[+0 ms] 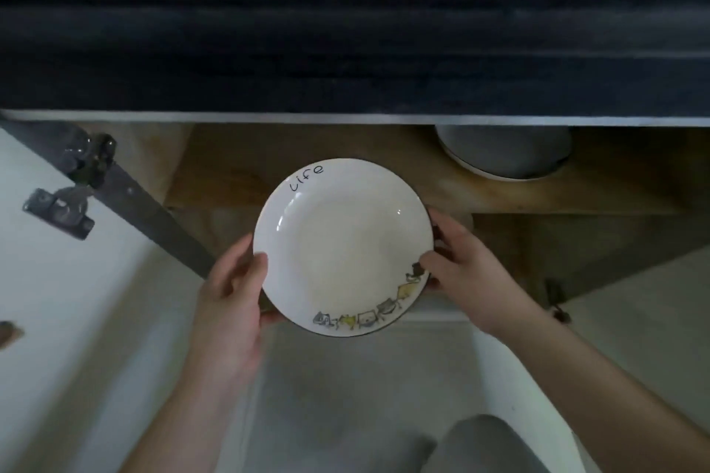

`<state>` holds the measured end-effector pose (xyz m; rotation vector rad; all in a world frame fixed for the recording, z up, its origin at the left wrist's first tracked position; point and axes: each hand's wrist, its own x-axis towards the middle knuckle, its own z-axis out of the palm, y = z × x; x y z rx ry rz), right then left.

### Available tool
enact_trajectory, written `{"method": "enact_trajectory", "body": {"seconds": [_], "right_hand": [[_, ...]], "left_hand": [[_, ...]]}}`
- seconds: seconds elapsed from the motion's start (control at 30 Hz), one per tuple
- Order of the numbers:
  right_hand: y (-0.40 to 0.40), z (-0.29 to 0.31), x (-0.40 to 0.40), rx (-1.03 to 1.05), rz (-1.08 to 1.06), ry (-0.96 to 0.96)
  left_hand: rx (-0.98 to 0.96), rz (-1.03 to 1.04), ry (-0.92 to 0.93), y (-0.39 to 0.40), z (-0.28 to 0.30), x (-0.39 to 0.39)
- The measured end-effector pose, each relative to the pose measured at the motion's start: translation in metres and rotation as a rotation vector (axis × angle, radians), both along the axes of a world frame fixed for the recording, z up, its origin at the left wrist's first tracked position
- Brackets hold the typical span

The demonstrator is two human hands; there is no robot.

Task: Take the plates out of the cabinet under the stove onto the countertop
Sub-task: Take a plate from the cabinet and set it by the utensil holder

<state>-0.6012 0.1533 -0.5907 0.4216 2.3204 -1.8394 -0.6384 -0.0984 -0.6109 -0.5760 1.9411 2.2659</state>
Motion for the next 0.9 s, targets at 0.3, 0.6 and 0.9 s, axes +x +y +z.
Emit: {"method": "enact_trajectory", "body": {"seconds": [0.3,0.6,0.9], "right_hand": [[-0.026,0.071,0.094,-0.042,-0.012,-0.243],[-0.062,0.174,0.188,-0.032,0.049,-0.303],[-0.076,0.276,0.285,-0.152,-0.079,-0.32]], "left_hand": [[0.016,-0.079,-0.154,-0.031,0.075,0.101],[0.051,-0.201,-0.215,-0.08,0.174,0.216],[0.016,-0.296,-0.195,-0.099,0.289,0.284]]}}
